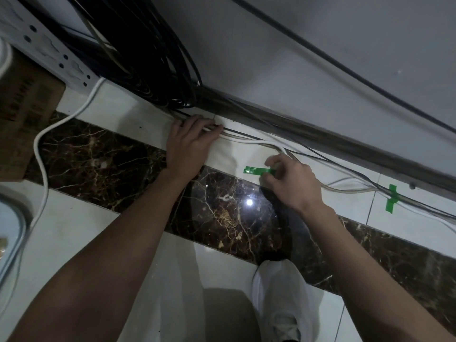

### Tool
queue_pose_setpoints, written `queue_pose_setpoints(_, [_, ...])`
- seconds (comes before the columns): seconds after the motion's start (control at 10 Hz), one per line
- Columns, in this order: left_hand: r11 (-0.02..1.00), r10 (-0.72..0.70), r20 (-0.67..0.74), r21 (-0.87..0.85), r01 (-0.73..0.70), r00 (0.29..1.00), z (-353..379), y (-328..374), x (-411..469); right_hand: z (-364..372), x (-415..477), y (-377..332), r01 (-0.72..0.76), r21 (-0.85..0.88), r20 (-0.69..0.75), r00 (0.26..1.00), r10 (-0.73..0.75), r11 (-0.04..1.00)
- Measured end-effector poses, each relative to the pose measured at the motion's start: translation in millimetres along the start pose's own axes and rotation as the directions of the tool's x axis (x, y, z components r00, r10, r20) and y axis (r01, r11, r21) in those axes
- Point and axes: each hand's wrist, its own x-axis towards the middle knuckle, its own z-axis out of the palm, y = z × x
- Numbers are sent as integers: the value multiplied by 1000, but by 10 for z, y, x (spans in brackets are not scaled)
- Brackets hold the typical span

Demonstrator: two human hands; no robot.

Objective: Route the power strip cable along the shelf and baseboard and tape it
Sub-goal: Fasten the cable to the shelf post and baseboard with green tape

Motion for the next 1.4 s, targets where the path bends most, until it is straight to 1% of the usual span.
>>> queue_pose_setpoints(0.3, [1000,17,-10,14,-17,1000,-9,4,-2,-63,50,-113,-25,-181,75,996,39,983])
queue_pose_setpoints(0.4, [1000,20,-11,11,-20,1000,-11,3,-6,-77,54,-136,30,-254,110,994,-2,967])
queue_pose_setpoints(0.5, [1000,14,-7,12,-13,1000,-7,-1,-5,-109,39,-176,86,-372,180,983,-19,924])
queue_pose_setpoints(0.6, [1000,7,-5,6,-7,1000,-3,3,-5,-117,1,-234,118,-432,243,970,-11,894])
queue_pose_setpoints(0.7, [1000,14,-14,2,-14,1000,-9,4,-2,-106,-25,-303,129,-437,271,963,-6,890])
queue_pose_setpoints(0.8, [1000,14,-14,4,-14,1000,-8,1,-1,-132,-43,-356,145,-419,256,966,-37,896])
queue_pose_setpoints(0.9, [1000,13,-21,-5,-13,1000,-4,1,-2,-154,-42,-355,142,-346,214,974,-69,927])
queue_pose_setpoints(1.0, [1000,20,-32,-10,-21,999,-9,1,6,-187,-26,-343,52,-194,110,993,-31,980])
queue_pose_setpoints(1.1, [1000,27,-46,-5,-27,999,-8,3,9,-237,-17,-322,-43,-36,68,997,46,998])
queue_pose_setpoints(1.2, [1000,27,-47,-6,-27,999,-5,7,2,-231,-9,-276,-79,44,16,997,79,996])
queue_pose_setpoints(1.3, [1000,18,-39,4,-18,999,-21,10,8,-196,4,-248,-115,59,-37,992,117,992])
queue_pose_setpoints(1.4, [1000,21,-28,10,-21,999,-28,16,15,-185,0,-261,-93,-13,-57,994,92,996])
